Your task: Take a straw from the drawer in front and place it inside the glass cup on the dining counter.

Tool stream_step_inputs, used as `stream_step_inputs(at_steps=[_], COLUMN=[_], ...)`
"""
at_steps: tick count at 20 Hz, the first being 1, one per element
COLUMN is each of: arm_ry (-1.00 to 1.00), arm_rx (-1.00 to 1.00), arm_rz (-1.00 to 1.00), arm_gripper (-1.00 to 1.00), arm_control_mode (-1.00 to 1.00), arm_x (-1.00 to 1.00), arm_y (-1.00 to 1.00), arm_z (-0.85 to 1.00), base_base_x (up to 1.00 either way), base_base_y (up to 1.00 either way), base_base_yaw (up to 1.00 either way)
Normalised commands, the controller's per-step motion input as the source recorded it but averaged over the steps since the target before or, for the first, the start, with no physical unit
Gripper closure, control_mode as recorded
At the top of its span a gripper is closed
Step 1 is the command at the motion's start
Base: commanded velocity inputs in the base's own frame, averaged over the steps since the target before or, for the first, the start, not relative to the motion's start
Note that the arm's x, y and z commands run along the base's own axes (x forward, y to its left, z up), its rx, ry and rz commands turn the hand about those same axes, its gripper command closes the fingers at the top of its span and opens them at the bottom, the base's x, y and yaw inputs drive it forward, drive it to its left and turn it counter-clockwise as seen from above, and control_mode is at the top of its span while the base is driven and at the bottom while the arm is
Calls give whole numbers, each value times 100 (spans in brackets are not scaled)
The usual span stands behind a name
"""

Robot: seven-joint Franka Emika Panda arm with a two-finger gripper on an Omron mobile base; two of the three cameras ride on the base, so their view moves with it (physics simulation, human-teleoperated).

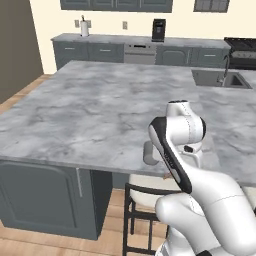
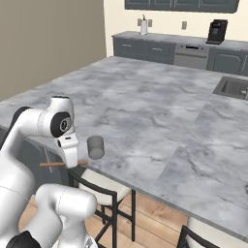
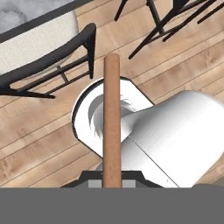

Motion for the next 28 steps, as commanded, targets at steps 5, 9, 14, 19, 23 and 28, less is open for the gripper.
stream_step_inputs(at_steps=[5, 9, 14, 19, 23, 28], arm_ry=[-23, -48, -41, -32, -38, -37], arm_rx=[0, 0, 0, 6, 16, 17], arm_rz=[20, 27, 28, 33, 33, 34], arm_gripper=[100, 100, 100, 100, 100, 100], arm_control_mode=[-100, -100, -100, -100, -100, -100], arm_x=[8, -1, 7, 32, 36, 37], arm_y=[-13, -10, -20, -23, -13, -2], arm_z=[32, 61, 55, 23, 13, 4], base_base_x=[0, 0, 0, 0, 0, 0], base_base_y=[0, 0, 0, 0, 0, 0], base_base_yaw=[0, 0, 0, 0, 0, 0])
